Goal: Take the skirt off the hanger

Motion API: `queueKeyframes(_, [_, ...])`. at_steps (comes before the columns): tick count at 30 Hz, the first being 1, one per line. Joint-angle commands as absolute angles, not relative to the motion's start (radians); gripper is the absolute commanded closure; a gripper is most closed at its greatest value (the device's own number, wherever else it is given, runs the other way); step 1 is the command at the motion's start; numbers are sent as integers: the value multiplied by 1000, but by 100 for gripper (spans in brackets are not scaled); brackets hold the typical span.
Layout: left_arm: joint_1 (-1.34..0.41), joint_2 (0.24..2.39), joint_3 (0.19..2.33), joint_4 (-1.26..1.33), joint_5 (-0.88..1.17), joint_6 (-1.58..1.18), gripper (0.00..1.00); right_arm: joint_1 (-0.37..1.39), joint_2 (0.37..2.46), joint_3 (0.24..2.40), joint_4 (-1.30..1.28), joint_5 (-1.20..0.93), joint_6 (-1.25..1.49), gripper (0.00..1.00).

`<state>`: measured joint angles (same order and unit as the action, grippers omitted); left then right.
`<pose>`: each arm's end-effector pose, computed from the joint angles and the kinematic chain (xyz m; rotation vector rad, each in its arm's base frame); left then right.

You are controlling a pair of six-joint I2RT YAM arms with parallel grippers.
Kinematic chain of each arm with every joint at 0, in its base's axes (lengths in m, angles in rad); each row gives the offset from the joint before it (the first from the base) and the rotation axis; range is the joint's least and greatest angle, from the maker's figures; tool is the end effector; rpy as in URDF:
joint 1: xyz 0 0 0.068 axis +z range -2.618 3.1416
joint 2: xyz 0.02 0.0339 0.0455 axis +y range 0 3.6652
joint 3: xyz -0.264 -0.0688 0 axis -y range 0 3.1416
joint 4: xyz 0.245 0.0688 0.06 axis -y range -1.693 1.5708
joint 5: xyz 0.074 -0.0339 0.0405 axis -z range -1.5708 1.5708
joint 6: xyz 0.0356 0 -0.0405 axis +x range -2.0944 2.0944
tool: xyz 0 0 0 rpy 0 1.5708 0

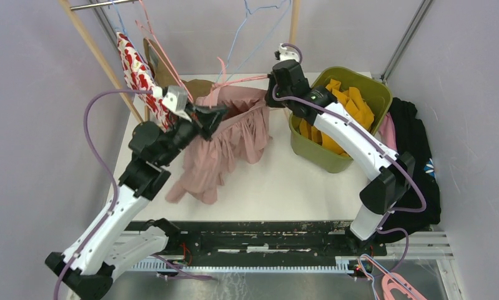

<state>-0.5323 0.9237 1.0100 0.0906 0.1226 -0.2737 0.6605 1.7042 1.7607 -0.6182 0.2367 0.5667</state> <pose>0.1765 -0.1090 0.4243 0.2891 1.4080 -0.7525 0.3117 0.2316 0.3910 0.0402 2.1517 0.4741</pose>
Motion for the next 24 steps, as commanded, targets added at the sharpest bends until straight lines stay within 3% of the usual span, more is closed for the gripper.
queueKeyframes(1, [-624, 852, 991, 44, 421, -321, 97, 836, 1742, 1866, -675, 176, 269, 91])
queueKeyframes(5, [-624, 768, 959, -75, 361, -264, 97, 816, 1687, 1878, -657, 282, 224, 92])
queueKeyframes(11, [-623, 732, 918, -76, 279, -257, 97, 806, 1651, 1936, -708, 267, 219, 92])
queueKeyframes(16, [-623, 736, 935, -49, 205, -219, 97, 807, 1591, 1852, -701, 222, 276, 92])
queueKeyframes(24, [-623, 792, 975, -213, 341, -146, 97, 772, 1566, 2075, -760, 467, 108, 92])
